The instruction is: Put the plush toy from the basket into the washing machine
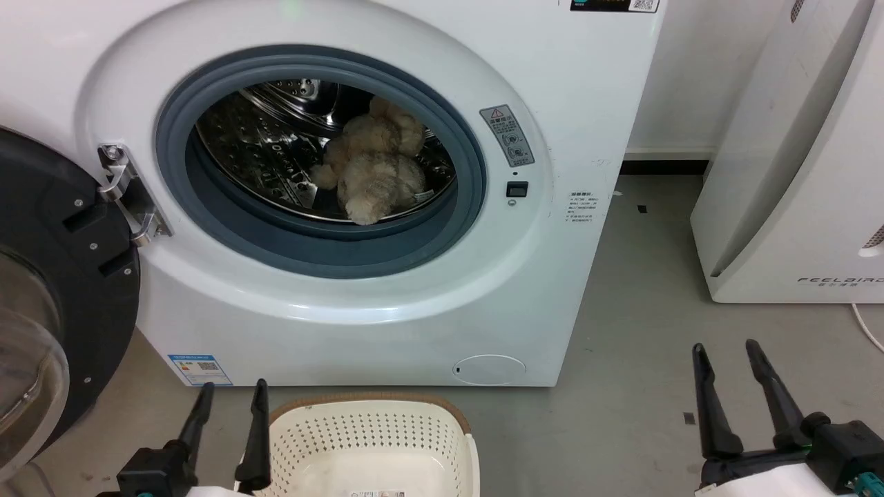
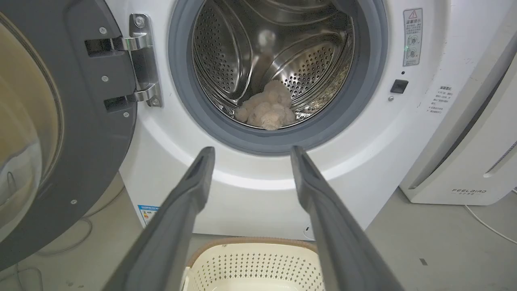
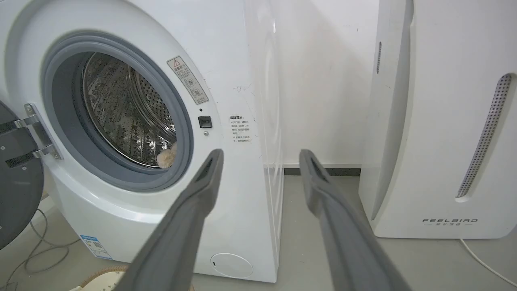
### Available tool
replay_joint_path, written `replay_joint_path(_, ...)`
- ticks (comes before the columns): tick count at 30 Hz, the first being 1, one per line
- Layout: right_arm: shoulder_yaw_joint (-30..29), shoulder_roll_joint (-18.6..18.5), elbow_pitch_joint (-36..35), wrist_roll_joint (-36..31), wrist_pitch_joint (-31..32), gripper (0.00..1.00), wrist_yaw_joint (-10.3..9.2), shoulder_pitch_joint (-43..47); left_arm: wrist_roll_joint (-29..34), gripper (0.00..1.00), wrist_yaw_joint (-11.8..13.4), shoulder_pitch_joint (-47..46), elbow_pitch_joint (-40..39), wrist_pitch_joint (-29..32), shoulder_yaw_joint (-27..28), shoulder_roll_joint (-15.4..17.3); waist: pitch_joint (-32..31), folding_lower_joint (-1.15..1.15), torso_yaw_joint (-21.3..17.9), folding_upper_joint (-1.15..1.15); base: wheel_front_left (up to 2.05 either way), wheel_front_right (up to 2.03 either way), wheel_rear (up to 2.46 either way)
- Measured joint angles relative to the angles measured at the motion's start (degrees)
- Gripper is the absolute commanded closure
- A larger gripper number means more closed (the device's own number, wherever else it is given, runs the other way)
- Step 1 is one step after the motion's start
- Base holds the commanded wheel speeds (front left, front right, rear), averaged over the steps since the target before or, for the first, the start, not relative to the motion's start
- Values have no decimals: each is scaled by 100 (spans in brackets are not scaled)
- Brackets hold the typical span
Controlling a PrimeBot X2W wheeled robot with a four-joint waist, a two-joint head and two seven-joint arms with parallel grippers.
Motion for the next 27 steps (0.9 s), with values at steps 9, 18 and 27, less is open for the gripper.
replay_joint_path(9, 10, 0, -2, -13, 35, 100, 0, -3, 56, 100, -20, 1, 3, 59, 10, -19, -1, 0, -3, 0, 0, 0, 0)
replay_joint_path(18, 20, 0, -4, -63, 152, 100, 0, -4, 203, 100, -36, -3, -11, 162, 58, -121, -7, 0, -8, 0, 0, 0, 0)
replay_joint_path(27, 30, 0, -9, -98, 257, 100, 0, -10, 370, 100, -77, -26, -36, 264, 132, -179, -13, 0, -12, 0, 0, 0, 0)
